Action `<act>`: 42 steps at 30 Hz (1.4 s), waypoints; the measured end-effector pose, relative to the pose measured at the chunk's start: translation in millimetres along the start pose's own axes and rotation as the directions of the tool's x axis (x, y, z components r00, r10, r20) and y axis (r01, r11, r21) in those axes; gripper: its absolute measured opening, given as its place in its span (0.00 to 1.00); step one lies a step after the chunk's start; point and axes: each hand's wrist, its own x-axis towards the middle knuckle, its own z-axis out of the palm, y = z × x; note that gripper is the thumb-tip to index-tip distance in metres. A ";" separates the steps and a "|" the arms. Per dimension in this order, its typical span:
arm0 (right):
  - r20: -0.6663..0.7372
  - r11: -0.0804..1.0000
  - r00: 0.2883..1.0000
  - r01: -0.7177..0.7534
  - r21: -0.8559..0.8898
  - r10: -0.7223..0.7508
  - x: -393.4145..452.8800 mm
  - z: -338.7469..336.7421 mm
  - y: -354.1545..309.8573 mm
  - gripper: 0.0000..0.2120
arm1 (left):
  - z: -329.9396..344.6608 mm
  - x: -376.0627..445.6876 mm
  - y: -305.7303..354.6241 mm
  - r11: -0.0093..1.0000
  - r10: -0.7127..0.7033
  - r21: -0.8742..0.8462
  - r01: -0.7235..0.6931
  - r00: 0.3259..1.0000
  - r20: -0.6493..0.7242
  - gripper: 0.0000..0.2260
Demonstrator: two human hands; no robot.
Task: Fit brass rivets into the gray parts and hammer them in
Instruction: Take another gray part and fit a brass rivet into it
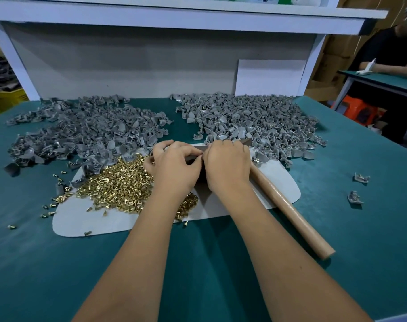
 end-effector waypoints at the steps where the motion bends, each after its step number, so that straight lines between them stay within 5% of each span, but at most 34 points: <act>1: 0.002 1.000 1.000 -0.001 -0.001 0.001 0.1 -0.1 -0.1 0.13 | 0.2 0.0 0.2 1.000 -0.001 0.000 0.001 1.000 0.002 0.07; 8: 0.010 0.991 0.999 -0.050 0.121 0.049 -4.1 -0.4 1.7 0.15 | -0.6 -0.5 -1.0 1.000 -0.004 -0.009 0.004 1.000 0.016 0.08; 14: -0.035 0.736 0.987 -0.092 0.670 0.155 -13.2 0.8 12.1 0.17 | -3.9 2.2 -0.5 0.985 -0.027 -0.173 0.029 1.000 0.014 0.07; 21: -0.029 0.683 0.982 -0.108 0.723 0.187 -10.9 1.6 13.3 0.19 | -7.0 1.5 0.5 0.968 -0.031 -0.247 0.033 0.999 0.011 0.11; 34: 0.085 0.768 0.995 -0.099 0.633 0.058 -11.3 -14.3 21.2 0.13 | -5.5 0.7 -3.0 0.979 -0.023 -0.201 0.023 1.000 0.003 0.09; 38: 0.180 0.940 0.963 -0.242 0.242 0.202 -15.4 -35.3 49.0 0.14 | -0.8 1.4 -5.9 0.993 -0.034 -0.112 0.035 0.999 0.013 0.07; 42: 0.441 0.949 0.843 -0.307 -0.074 0.308 -35.4 -44.6 69.1 0.14 | 1.0 0.5 -5.4 0.997 -0.022 -0.072 0.022 1.000 -0.003 0.06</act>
